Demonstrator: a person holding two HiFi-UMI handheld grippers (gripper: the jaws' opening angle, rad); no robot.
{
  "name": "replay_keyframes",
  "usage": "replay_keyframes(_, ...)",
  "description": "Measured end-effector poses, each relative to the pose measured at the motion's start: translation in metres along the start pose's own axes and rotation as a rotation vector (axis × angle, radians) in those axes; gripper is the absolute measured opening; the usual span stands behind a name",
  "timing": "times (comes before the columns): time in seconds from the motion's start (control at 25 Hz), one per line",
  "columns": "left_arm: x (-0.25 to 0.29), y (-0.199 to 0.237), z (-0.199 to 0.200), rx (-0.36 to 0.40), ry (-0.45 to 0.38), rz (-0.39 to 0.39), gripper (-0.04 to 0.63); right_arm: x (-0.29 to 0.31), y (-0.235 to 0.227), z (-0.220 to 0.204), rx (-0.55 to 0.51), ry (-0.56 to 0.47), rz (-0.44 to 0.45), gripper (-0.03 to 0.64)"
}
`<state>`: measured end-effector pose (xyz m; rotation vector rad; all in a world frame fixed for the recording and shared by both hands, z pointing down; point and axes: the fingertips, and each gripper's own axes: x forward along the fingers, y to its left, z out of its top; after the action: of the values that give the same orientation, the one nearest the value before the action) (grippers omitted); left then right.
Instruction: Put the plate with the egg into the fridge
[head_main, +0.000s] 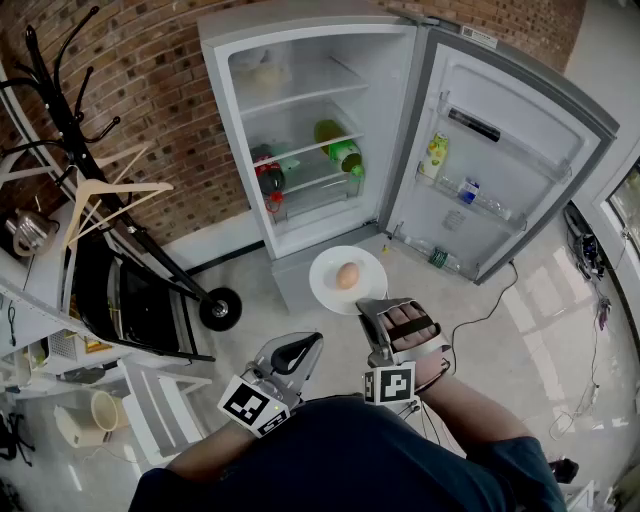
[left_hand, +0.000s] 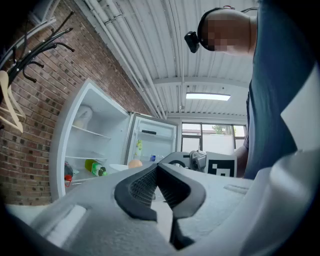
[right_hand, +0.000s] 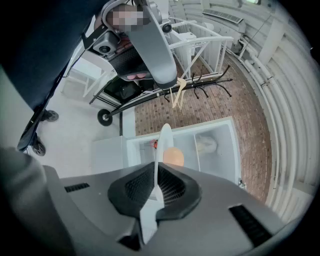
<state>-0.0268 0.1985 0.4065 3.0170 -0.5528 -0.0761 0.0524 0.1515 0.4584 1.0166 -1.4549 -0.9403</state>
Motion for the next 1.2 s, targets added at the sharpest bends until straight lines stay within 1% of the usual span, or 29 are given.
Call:
replay_keyframes(0.4,0.017,-0.010,0.003,0.012,-0.001,0.015,-0.002,0.000,-0.003,-0.016,0.009,-0.025,-0.001,0.018)
replay_keyframes(0.76,0.031,-0.015,0.004,0.020,0.003,0.061,-0.002,0.006,-0.009,-0.025,-0.001,-0.081,-0.015,0.018)
replay_keyframes(1.04,0.048,-0.026,-0.005,0.023,0.021,0.112,-0.002,0.011,-0.005,-0.037,-0.001,-0.142,-0.011,0.018)
replay_keyframes(1.2,0.055,-0.025,-0.012,0.023,0.040,0.136,-0.002,0.021,-0.003,-0.043,-0.004,-0.169,-0.005,0.018)
